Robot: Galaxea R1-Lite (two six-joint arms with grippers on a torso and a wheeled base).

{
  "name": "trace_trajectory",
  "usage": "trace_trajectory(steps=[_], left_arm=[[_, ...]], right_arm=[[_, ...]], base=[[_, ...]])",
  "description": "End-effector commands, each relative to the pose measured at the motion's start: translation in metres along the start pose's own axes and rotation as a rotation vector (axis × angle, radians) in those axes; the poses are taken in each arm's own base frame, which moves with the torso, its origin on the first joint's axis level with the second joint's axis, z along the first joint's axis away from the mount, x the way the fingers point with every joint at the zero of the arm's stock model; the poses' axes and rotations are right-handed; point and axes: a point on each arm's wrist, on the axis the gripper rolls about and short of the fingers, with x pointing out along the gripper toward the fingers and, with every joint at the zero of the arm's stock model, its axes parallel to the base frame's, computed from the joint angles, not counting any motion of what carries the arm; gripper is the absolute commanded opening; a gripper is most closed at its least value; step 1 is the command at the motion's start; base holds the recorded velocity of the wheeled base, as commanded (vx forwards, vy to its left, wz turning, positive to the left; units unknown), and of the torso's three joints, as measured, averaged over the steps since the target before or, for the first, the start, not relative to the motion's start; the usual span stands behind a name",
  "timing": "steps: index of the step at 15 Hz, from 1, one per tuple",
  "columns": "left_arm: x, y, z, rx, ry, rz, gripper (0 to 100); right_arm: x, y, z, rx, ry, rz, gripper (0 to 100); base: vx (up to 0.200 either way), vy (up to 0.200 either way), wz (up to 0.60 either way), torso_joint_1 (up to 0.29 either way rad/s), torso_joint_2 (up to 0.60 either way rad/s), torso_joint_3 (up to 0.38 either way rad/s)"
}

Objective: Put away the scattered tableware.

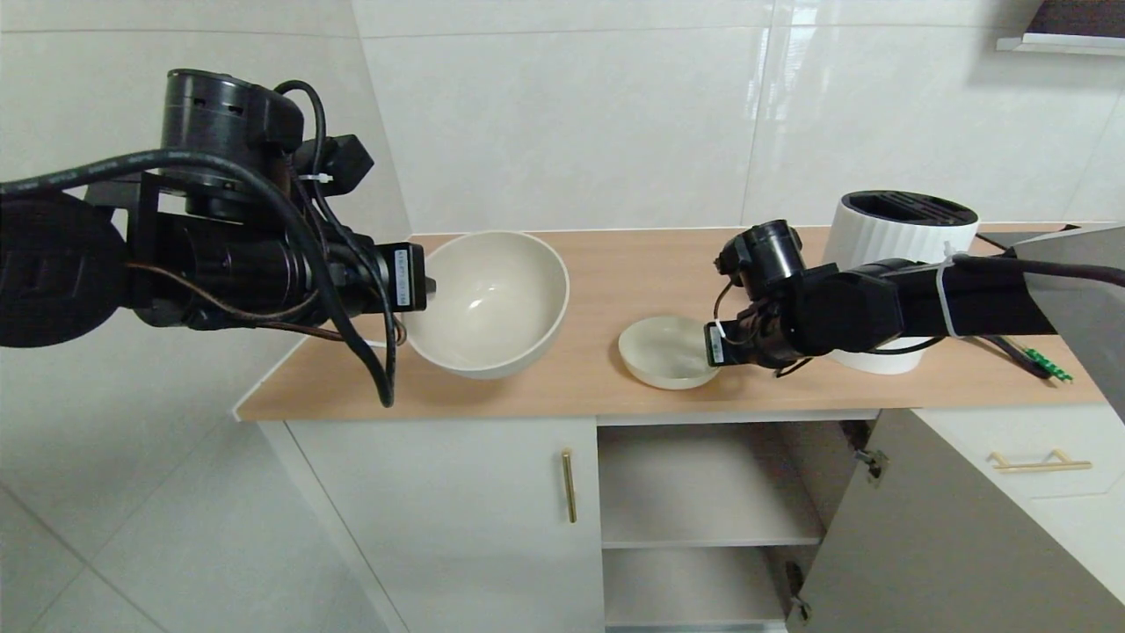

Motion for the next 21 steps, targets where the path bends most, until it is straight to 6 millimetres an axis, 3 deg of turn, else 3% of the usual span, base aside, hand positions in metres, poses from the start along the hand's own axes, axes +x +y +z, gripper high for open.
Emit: trace_trajectory(steps=[1,7,10,12,14,17,21], left_arm=[[0.001,-0.002,-0.002,0.003,0.006,-0.005,0],[0.0,-0.004,-0.004,0.005,0.011,-0.009,0],[-0.023,-0.026,-0.023,0.042,0.031,-0.033,0],[-0.042,-0.032,-0.028,0.052,0.012,-0.049,0],[-0.04,-0.034,-0.038,0.065,0.046,-0.055,0],[-0.037,-0.035,-0.042,0.039,0.065,-0.052,0],[-0.04,-0.042,-0.05,0.055,0.084,-0.076,0]], right_arm=[[0.003,0.001,-0.002,-0.001,0.006,0.002,0],[-0.009,-0.001,0.005,0.013,-0.015,0.02,0],[-0.058,-0.002,-0.001,0.001,-0.02,0.053,0],[-0.101,-0.006,-0.015,-0.007,-0.018,0.086,0],[-0.131,-0.009,-0.034,0.013,0.003,0.11,0],[-0.145,-0.013,-0.067,0.003,0.043,0.127,0],[-0.146,-0.018,-0.087,-0.001,0.053,0.129,0]], base=[[0.0,0.0,0.0,0.0,0.0,0.0],[0.0,0.0,0.0,0.0,0.0,0.0],[0.0,0.0,0.0,0.0,0.0,0.0],[0.0,0.0,0.0,0.0,0.0,0.0],[0.0,0.0,0.0,0.0,0.0,0.0],[0.0,0.0,0.0,0.0,0.0,0.0],[0.0,0.0,0.0,0.0,0.0,0.0]])
